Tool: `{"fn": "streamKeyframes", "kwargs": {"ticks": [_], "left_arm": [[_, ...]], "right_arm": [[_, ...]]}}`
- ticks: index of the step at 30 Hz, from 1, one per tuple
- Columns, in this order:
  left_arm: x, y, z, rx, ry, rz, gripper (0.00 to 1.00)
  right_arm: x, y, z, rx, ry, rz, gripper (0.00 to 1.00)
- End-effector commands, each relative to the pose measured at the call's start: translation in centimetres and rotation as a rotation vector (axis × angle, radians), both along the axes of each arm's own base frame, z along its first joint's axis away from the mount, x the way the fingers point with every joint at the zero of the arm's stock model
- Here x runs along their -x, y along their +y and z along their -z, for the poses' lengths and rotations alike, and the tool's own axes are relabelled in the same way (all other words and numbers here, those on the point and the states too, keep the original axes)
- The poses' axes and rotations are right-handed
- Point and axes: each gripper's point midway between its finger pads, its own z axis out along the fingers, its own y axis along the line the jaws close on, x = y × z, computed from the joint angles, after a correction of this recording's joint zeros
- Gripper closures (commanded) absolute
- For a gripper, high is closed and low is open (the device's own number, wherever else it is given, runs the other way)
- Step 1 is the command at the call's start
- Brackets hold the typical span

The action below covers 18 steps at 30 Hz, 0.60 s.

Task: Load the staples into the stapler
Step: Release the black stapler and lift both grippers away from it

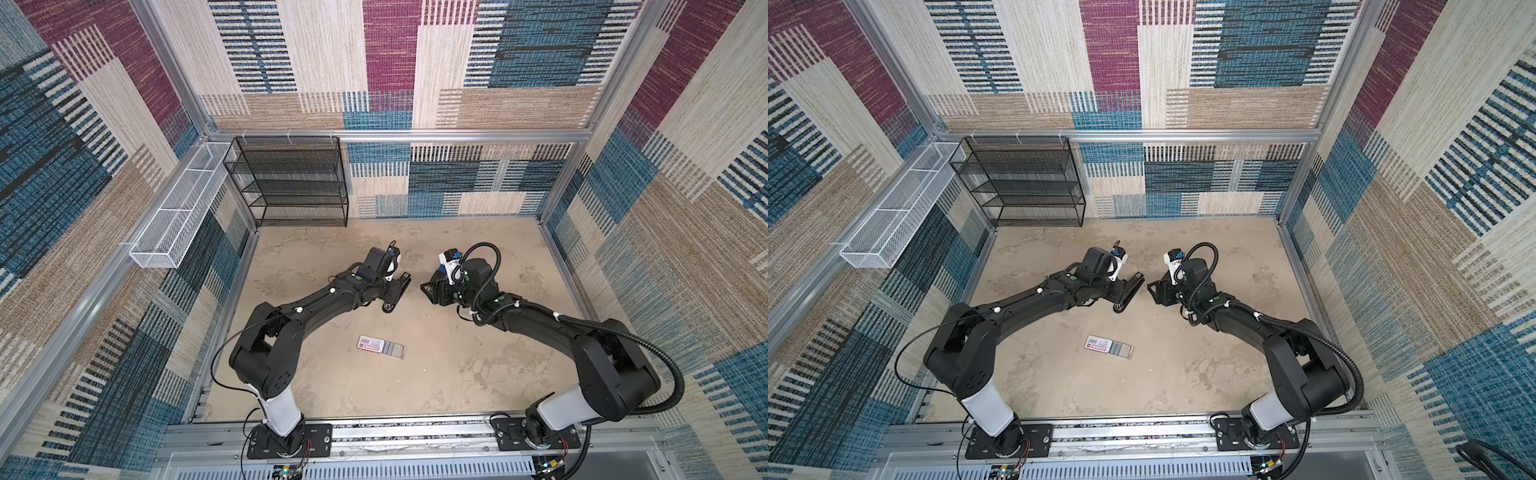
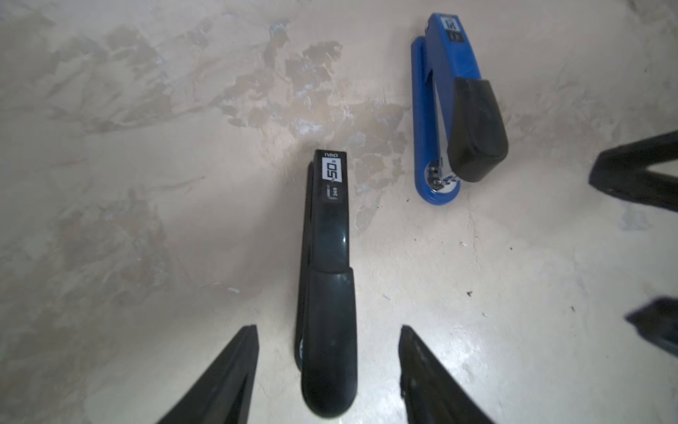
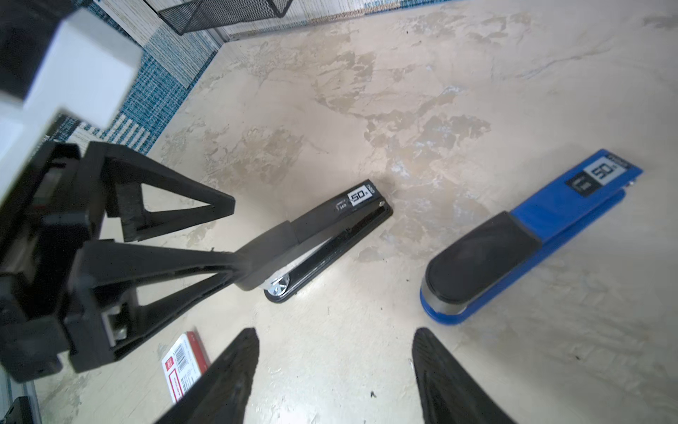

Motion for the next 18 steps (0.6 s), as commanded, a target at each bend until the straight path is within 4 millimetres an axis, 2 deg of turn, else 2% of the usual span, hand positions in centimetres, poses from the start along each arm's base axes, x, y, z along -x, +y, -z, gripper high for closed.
{"fn": "streamKeyframes", "kwargs": {"ticks": [1, 6, 10, 13, 18], "left_arm": [[1.4, 0.7, 2.4, -0.090, 0.126, 0.032, 0.37], [1.4, 0.8, 3.7, -0.123, 0.167, 0.031, 0.50], [1.8, 0.8, 4.7, -0.130, 0.192, 0.034, 0.72], [2.1, 0.9, 5.7, -0.137, 0.220, 0.034, 0.84], [2.5, 0.9, 6.7, -0.140, 0.248, 0.035, 0.93]], "right_arm": [[0.1, -0.4, -0.1, 0.003, -0.004, 0.016, 0.30], [0.2, -0.7, -0.3, 0.006, -0.010, 0.023, 0.30], [0.1, -0.8, -0.5, 0.005, -0.017, 0.024, 0.30], [0.0, -0.8, -0.8, 0.003, -0.022, 0.026, 0.30], [0.0, -0.8, -1.0, -0.001, -0.026, 0.027, 0.30]]}}
